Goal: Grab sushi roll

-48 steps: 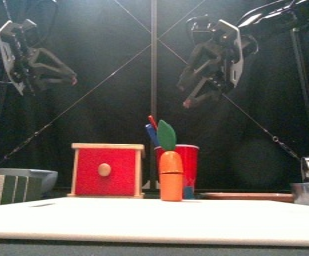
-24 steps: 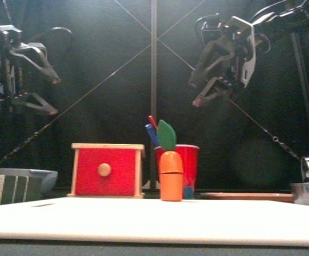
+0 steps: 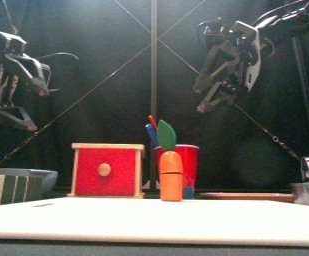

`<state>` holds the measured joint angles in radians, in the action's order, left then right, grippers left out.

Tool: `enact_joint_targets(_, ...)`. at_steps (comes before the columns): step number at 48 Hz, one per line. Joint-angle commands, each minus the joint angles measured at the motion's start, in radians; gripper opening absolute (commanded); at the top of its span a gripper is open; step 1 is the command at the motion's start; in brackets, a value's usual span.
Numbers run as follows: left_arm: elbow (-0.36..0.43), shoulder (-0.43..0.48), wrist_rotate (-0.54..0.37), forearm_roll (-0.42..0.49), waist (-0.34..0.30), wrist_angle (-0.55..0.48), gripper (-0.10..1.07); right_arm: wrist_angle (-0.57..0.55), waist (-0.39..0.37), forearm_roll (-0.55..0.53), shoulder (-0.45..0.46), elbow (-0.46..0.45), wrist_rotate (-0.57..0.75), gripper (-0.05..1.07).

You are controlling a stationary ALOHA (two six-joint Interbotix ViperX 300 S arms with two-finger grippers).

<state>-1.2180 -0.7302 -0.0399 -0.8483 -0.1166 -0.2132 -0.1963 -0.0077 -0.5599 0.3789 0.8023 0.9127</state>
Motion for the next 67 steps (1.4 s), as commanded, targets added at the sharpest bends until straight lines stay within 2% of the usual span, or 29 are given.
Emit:
enact_joint_targets(1,0.034,0.028,0.002,0.0,-0.017,-0.02,0.98,0.006,0.003,0.005,0.018,-0.008,0.002,0.97)
enact_joint_targets(10,0.044,0.051,0.0,0.008,-0.032,-0.035,0.98,0.006,0.002,0.005,0.018,-0.002,0.002,0.97)
enact_joint_targets(29,0.009,0.052,-0.02,0.037,-0.172,-0.126,0.97,0.006,-0.005,0.005,0.011,0.006,0.002,0.97)
enact_joint_targets(37,0.008,0.052,-0.04,0.091,-0.238,-0.184,0.97,0.006,-0.006,0.005,0.009,0.006,0.002,0.97)
enact_joint_targets(45,0.012,0.075,-0.127,0.189,-0.244,-0.224,0.97,0.006,-0.008,0.005,0.008,0.006,0.002,0.97)
enact_joint_targets(54,0.029,0.092,-0.288,0.324,-0.238,-0.229,0.97,0.006,-0.011,0.005,-0.002,0.006,0.002,0.97)
enact_joint_targets(67,0.049,0.133,-0.554,0.456,-0.115,-0.212,0.97,0.006,-0.009,0.005,-0.017,0.006,-0.002,0.97)
